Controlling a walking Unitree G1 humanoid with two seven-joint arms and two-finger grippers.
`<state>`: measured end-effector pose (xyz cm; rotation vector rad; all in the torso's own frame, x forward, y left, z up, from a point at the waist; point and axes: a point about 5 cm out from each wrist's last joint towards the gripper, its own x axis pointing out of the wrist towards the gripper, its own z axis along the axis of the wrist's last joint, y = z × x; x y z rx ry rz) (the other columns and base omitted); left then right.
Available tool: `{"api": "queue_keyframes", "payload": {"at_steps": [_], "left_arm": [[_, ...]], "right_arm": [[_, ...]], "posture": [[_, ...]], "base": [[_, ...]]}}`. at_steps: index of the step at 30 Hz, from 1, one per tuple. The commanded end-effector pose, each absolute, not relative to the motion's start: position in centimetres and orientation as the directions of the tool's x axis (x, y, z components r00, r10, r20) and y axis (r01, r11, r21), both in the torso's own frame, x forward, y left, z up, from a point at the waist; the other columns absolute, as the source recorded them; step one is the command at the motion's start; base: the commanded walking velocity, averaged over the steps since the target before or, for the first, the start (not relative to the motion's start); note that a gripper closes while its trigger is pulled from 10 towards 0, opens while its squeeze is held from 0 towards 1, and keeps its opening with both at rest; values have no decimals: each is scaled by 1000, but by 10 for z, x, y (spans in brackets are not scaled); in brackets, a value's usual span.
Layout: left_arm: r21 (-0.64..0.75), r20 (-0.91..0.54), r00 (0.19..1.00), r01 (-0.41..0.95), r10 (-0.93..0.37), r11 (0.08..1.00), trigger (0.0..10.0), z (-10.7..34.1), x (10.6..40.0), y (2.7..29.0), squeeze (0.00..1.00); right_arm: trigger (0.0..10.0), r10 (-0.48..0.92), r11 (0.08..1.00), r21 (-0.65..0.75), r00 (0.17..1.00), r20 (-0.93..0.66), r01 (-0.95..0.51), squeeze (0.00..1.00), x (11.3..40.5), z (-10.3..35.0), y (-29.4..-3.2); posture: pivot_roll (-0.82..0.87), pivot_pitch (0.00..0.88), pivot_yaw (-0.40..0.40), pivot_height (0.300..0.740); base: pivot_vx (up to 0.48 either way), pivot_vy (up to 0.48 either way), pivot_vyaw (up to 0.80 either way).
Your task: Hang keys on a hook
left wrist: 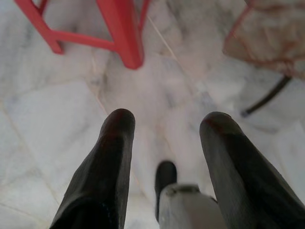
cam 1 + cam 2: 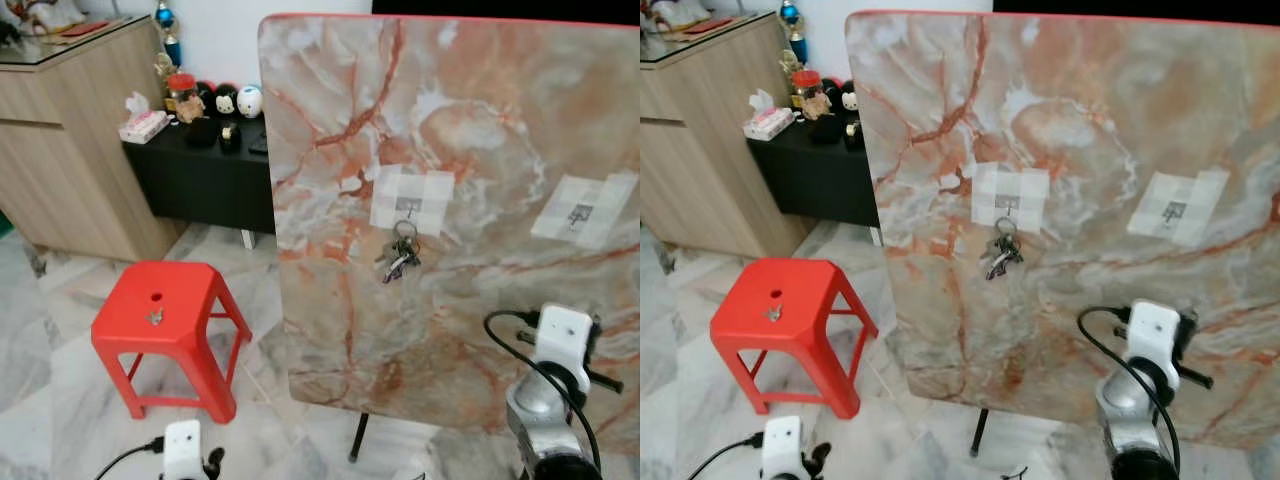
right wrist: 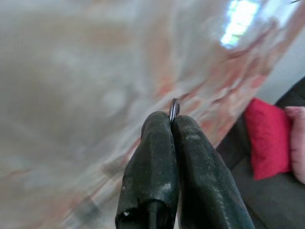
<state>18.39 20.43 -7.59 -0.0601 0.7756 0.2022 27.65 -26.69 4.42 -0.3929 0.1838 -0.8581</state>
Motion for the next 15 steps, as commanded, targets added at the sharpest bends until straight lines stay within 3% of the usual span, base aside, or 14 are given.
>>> {"api": "queue_keyframes", "payload": {"at_steps": [1,9,15], "left_arm": [[35,-722,673,-197,161,980,10000,-79,177,208,0],[34,-724,672,-194,158,980,10000,-79,177,208,0],[31,-725,672,-189,153,981,10000,-79,177,207,0]], "right_arm": [[10000,-741,586,-382,663,106,715,0,286,64,-265],[10000,-558,581,-461,741,375,671,0,307,105,-240],[10000,-501,572,-483,748,435,663,0,308,112,-231]], "posture": [[-10,0,-29,740],[-8,0,-29,740],[-9,0,-29,740]], "base": [[0,0,0],[0,0,0],[0,0,0]]}}
